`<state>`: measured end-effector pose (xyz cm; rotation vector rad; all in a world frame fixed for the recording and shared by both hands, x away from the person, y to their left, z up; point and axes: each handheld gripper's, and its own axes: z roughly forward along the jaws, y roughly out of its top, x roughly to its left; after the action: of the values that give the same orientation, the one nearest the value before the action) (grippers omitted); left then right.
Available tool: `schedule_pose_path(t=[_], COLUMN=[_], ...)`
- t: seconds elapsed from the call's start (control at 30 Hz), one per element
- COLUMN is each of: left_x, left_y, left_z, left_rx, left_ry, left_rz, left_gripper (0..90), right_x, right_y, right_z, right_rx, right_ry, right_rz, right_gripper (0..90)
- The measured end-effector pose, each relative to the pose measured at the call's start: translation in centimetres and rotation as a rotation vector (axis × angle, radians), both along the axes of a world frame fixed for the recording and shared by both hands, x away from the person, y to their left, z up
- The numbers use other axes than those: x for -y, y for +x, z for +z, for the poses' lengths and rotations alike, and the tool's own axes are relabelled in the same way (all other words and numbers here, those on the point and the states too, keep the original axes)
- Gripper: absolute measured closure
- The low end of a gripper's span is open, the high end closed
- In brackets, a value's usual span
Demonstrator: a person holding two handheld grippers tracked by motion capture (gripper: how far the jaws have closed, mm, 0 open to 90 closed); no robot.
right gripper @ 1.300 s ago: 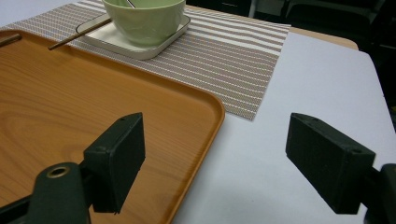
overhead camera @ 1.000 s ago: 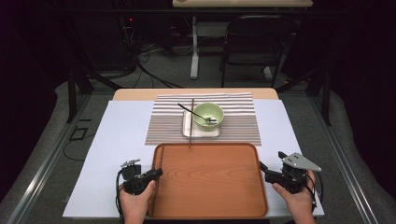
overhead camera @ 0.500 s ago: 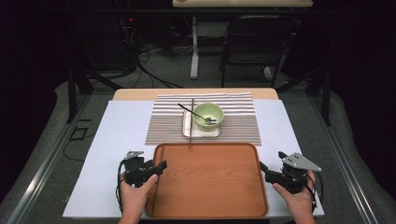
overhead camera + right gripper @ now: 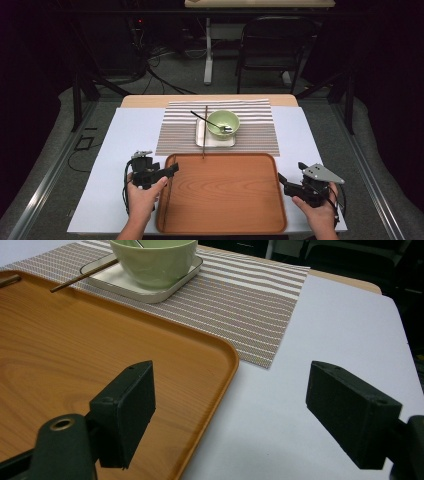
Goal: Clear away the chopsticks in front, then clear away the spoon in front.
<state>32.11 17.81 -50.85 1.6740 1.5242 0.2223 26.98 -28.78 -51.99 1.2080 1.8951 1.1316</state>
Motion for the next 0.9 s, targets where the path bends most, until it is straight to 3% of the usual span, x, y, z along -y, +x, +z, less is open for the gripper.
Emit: schedule_pose_path(t=[0.4, 0.63, 0.9], left_x=[0.4, 1.5, 2.7], left_y=[1.9, 3.4, 5.3], left_z=[1.3, 2.5, 2.6], left_rx=[0.015, 0.036, 0.028], left_ry=[0.004, 0.028, 0.052], left_rz=[-0.001, -0.028, -0.063], left_gripper=[21.5, 21.5, 22.2], right_x=[0.0, 0.0, 0.0], right_y=[0.0, 0.0, 0.1], right_z=[0.0, 0.0, 0.0], right_rx=[-0.001, -0.001, -0.001], right_ry=[0.000, -0.005, 0.003], right_rz=[0.001, 0.005, 0.003], right_gripper=[19.6, 19.6, 19.6])
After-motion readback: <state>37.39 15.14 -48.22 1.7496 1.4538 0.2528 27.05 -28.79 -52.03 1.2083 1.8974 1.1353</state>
